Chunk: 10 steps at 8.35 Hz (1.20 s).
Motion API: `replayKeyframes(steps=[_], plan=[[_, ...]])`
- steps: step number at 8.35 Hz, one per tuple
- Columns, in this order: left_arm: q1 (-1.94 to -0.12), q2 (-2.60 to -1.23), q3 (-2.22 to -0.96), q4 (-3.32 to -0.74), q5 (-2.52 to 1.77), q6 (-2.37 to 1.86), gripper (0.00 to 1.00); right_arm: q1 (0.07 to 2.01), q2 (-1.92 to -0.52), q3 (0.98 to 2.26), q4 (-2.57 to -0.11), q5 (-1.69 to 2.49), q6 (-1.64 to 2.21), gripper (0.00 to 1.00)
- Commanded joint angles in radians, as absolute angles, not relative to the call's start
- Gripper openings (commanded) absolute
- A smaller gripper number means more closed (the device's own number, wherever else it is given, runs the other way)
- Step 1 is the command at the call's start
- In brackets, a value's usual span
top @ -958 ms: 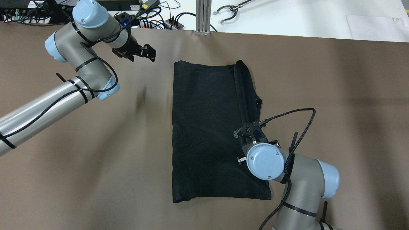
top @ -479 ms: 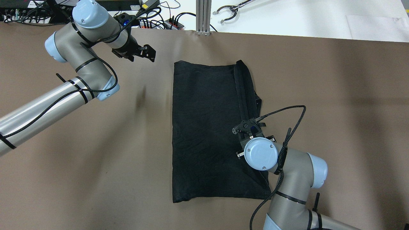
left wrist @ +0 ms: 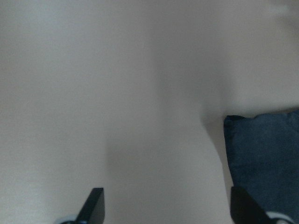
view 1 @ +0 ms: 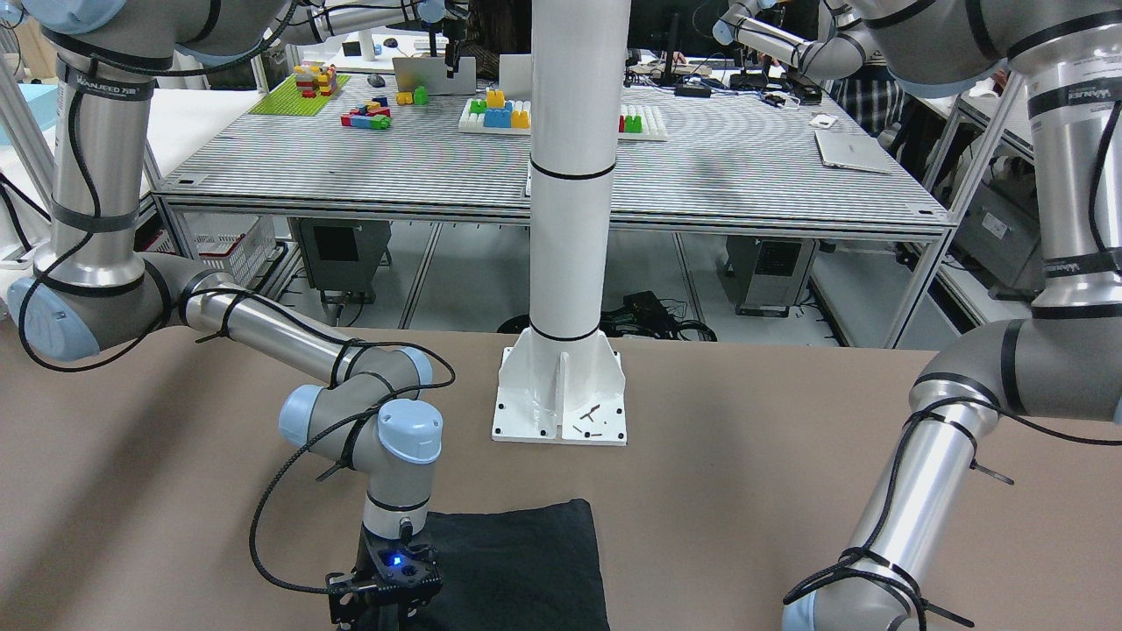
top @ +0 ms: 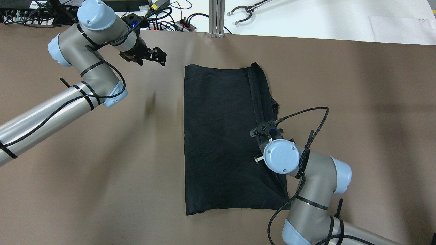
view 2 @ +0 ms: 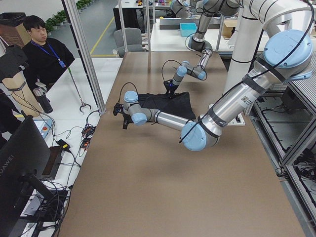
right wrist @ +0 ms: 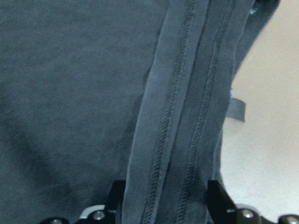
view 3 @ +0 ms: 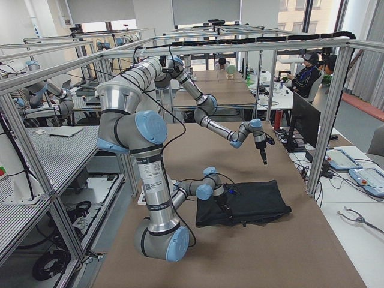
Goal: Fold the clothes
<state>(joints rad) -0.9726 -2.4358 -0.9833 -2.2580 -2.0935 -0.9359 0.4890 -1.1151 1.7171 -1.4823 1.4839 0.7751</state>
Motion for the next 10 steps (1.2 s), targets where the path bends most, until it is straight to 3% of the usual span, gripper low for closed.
replayKeyframes(steps=[1, 5, 9, 10], plan=[[-0.971, -2.434, -0.985, -2.258, -2.082, -0.937, 0.95, 0.583, -1.155, 1.718, -1.479, 1.534, 0.660, 0.68], [-0.971, -2.437, -0.983, -2.258, -2.082, -0.939, 0.95, 0.618, -1.233, 1.723, -1.370, 1.604, 0.609, 0.68], [-0.971, -2.437, -0.985, -2.258, -2.082, -0.943, 0.95, 0.690, -1.002, 1.700, -1.546, 1.660, 0.627, 0.70], [-0.969, -2.439, -0.985, -2.258, -2.082, -0.945, 0.95, 0.692, -0.933, 1.616, -1.543, 1.660, 0.652, 0.75]])
